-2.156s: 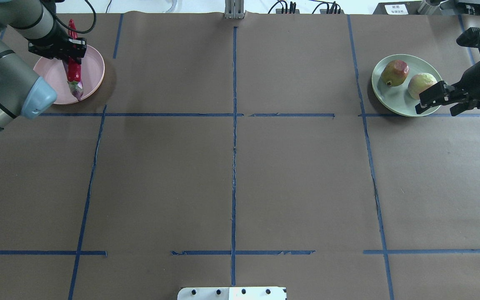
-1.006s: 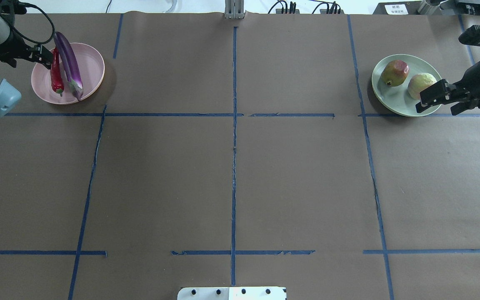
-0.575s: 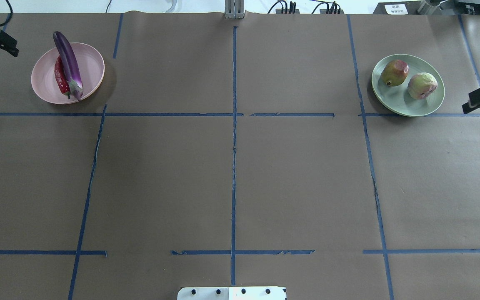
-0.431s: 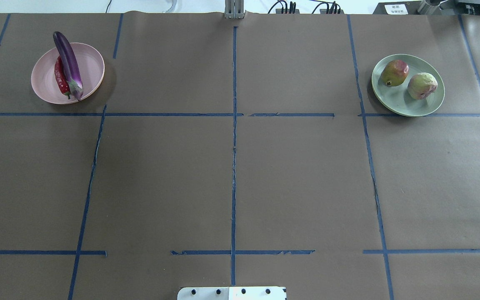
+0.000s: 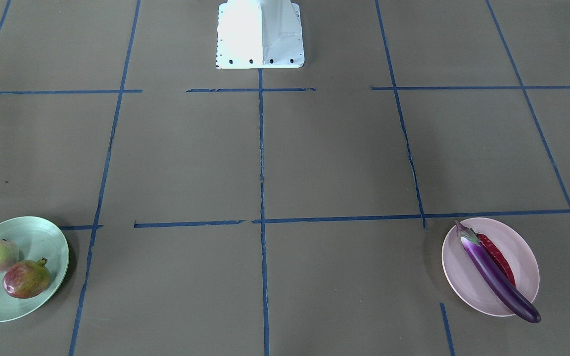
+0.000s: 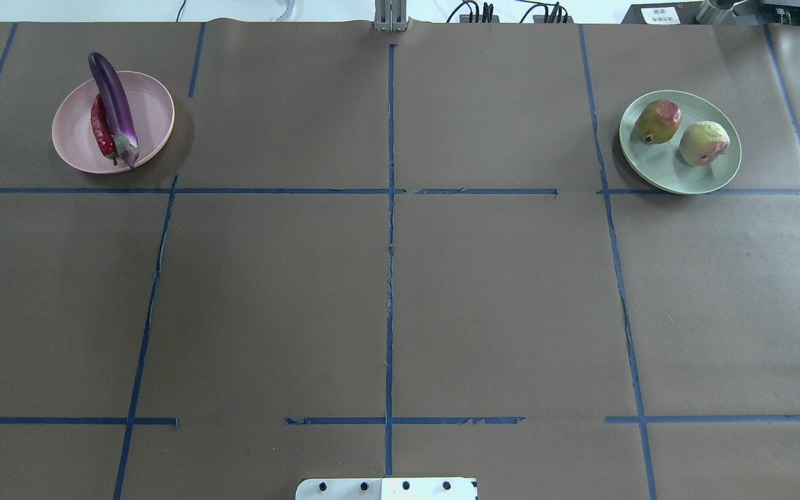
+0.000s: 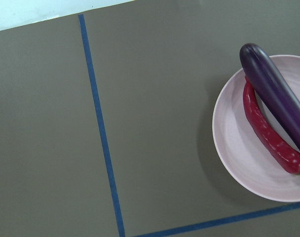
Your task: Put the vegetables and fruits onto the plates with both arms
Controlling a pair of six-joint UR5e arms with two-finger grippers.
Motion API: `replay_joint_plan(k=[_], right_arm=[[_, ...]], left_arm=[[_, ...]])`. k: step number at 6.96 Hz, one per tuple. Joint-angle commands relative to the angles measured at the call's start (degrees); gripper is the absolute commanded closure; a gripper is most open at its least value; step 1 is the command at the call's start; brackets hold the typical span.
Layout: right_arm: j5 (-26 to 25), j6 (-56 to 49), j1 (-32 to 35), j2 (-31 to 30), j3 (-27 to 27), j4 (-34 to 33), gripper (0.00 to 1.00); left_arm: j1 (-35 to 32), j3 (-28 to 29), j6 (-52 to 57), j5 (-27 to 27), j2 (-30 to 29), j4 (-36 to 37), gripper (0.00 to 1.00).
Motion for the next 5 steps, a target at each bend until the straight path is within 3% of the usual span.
replay_joint_plan(k=[1,2,3,5], right_arm=[[0.93,-2.0,1.45,-1.44,0.72,-1.16,0.0],[0.93,-2.0,1.98,-2.58,1.24,-1.07,0.0],[1.45,-2.0,1.98,-3.8,3.07,-1.33,0.0],[2.78,-1.83,1.98,-3.21,3.1,-1.51,0.0]], left_arm=[[-1.61,-9.06,0.91,-2.57,7.92,5.04,0.0],[-1.69,-11.0,0.91,-3.79,8.29,10.71,0.0],[-1.52,-14.24,0.91,-3.63,10.82,11.29,0.0],[-0.65,-15.5,1.0,-3.36,12.69,9.36,0.0]])
